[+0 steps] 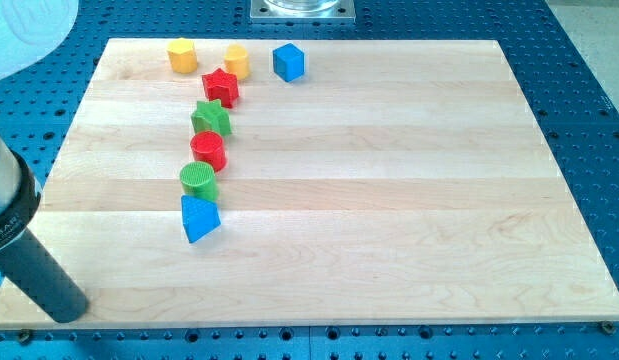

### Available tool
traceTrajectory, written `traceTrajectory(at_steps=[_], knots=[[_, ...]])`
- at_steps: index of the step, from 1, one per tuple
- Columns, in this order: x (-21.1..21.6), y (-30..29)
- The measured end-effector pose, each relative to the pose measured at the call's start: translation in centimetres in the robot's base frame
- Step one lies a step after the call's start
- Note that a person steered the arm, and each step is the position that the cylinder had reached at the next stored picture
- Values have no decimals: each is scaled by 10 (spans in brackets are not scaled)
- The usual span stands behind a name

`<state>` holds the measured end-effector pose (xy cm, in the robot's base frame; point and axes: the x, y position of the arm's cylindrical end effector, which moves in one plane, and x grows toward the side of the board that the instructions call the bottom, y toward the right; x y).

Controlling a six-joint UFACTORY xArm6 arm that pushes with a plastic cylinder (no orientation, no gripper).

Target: Place the blue triangle horizontally to the yellow hexagon

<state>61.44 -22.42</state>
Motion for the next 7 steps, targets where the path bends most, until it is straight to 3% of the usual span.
traceTrajectory(at_steps=[1, 4, 6, 7], knots=[[1, 0], [-106, -66], [-171, -80], [-181, -81]])
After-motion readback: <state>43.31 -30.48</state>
